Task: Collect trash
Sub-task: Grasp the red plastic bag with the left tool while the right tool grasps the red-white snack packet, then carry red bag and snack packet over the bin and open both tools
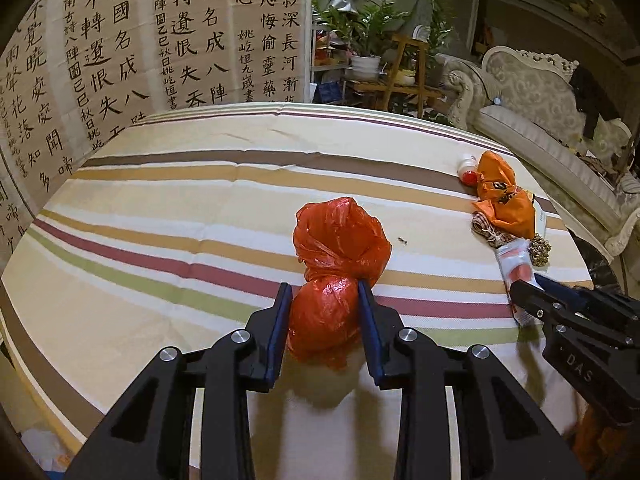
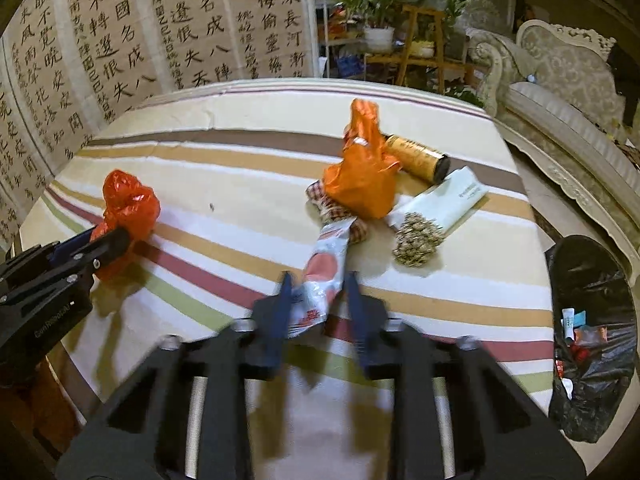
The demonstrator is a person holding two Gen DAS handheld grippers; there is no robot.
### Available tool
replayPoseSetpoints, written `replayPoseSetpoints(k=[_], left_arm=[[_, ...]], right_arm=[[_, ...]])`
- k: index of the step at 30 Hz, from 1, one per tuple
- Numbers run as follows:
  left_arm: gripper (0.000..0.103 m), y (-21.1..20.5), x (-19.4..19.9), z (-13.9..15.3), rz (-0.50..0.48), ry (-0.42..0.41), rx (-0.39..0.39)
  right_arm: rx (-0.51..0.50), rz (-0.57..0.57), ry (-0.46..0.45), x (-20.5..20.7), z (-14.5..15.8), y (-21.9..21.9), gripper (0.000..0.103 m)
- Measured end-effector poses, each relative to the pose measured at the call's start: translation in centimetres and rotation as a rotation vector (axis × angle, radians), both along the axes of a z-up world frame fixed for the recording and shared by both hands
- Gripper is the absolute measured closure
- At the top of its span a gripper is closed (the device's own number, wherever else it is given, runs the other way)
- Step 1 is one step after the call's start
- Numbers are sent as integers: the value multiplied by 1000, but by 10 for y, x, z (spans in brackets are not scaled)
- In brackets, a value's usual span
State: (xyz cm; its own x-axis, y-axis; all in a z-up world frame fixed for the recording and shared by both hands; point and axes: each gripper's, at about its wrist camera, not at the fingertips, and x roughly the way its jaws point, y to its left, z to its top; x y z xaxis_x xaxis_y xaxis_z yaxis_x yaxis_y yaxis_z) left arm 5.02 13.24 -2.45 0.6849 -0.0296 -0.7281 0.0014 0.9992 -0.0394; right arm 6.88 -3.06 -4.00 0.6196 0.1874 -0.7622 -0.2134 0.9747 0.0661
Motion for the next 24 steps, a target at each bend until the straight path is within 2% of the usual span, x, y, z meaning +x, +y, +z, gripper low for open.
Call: replayPoseSetpoints(k=[9, 13, 19, 24], left_arm=[[70, -4, -8, 3, -9, -13, -29], [70, -18, -15, 9, -40, -34, -39], [70, -58, -22, 20, -125, -63, -68], [70, -101, -24, 26, -213, -76, -77]], right_arm=[[-1, 26, -48, -21, 10, -3, 87], [2, 8, -76, -30, 19, -15, 87], [-3, -83, -126, -42, 32, -60, 87], [-32, -204, -163, -53, 36, -111, 87]])
